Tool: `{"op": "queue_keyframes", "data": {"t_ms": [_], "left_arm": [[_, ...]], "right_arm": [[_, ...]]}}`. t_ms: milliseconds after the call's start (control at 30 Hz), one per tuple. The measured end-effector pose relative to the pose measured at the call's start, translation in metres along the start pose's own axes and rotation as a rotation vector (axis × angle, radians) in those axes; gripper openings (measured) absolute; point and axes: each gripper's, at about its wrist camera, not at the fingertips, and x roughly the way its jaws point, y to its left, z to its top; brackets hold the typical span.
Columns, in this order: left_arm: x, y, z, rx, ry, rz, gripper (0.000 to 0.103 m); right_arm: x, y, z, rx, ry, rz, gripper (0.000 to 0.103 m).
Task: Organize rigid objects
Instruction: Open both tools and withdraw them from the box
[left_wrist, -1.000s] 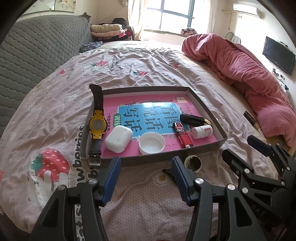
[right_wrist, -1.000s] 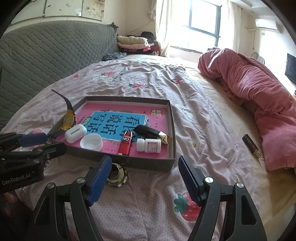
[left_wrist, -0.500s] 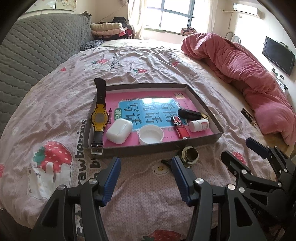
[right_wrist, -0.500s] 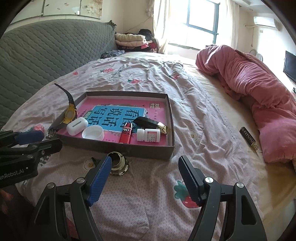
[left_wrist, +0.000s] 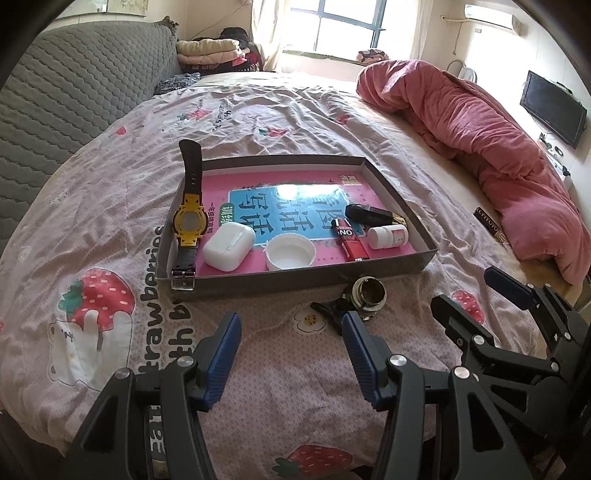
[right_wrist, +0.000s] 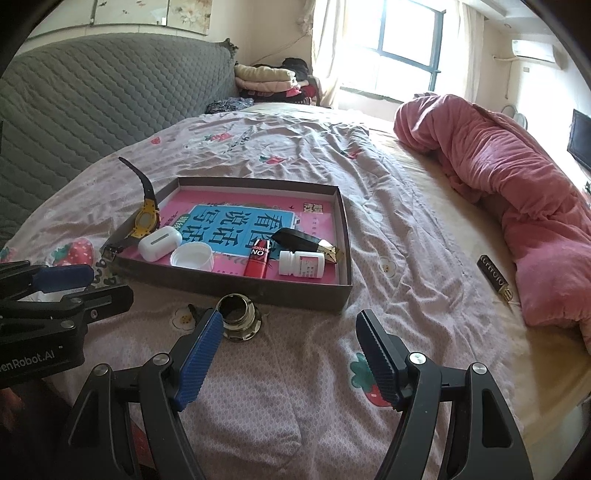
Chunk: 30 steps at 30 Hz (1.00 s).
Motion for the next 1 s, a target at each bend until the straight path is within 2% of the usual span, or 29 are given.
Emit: {"op": "queue_keyframes", "data": {"t_ms": [1000], "left_arm": [[0.029,-0.004,-0.008,-0.004,0.069,-0.016,0.057]], "right_arm": [[0.021,0.0,-0.009,-0.005,0.048,0.026,0.076]]}}
